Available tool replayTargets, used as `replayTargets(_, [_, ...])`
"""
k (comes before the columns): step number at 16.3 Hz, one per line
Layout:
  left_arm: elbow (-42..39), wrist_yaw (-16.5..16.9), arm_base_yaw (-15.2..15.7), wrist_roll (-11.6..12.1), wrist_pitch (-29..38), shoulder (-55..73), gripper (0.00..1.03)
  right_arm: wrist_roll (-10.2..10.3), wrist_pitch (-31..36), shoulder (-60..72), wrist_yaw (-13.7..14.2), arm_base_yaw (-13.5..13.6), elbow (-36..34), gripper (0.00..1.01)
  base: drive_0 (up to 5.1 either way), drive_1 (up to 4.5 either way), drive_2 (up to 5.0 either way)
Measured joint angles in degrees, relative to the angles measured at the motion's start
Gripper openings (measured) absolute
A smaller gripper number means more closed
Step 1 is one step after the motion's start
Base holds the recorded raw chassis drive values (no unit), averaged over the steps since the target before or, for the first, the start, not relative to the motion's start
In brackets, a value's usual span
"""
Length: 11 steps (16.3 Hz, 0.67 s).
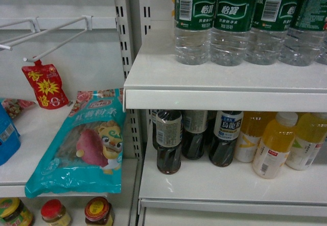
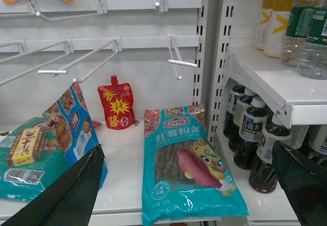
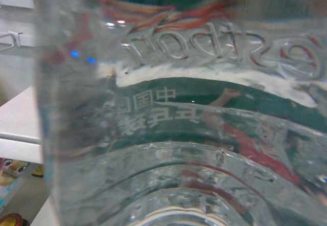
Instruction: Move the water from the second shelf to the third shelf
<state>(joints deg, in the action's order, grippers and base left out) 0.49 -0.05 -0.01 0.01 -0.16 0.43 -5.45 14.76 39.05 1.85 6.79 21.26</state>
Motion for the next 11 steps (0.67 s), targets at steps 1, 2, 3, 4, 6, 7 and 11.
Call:
replayTargets(1, [0.0, 0.0, 0.0, 0.0, 0.0, 0.0, 0.98, -0.2, 4.4, 6.9, -0.5, 0.8, 2.0, 0.44, 0.0, 0.0, 0.0])
replayTargets(2, [0.0, 0.0, 0.0, 0.0, 0.0, 0.0, 0.98, -0.1, 6.7, 11.0, -0.9, 1.2, 3.4, 0.44, 0.0, 0.0, 0.0])
replayTargets(3, [0.0, 0.0, 0.0, 0.0, 0.0, 0.0, 0.98, 2.2, 8.2, 17.8, -2.1, 1.9, 6.4, 0.44, 0.0, 0.0, 0.0])
replayTargets(4, [0.0, 0.0, 0.0, 0.0, 0.0, 0.0, 0.98, 3.2, 8.9, 21.3, -2.1, 2.4, 8.0, 0.44, 0.0, 0.0, 0.0])
replayTargets(6, [0.0, 0.0, 0.0, 0.0, 0.0, 0.0, 0.98, 5.0, 11.0, 29.4, -1.1, 3.8, 11.6, 0.44, 0.0, 0.0, 0.0])
replayTargets(7, [0.0, 0.0, 0.0, 0.0, 0.0, 0.0, 0.98, 5.3, 11.4, 30.4, -0.8, 4.2, 12.2, 0.44, 0.0, 0.0, 0.0])
replayTargets(11, [0.0, 0.0, 0.0, 0.0, 0.0, 0.0, 0.98, 7.2, 13.2, 36.0, 1.5, 5.4, 16.2, 0.44, 0.0, 0.0, 0.0])
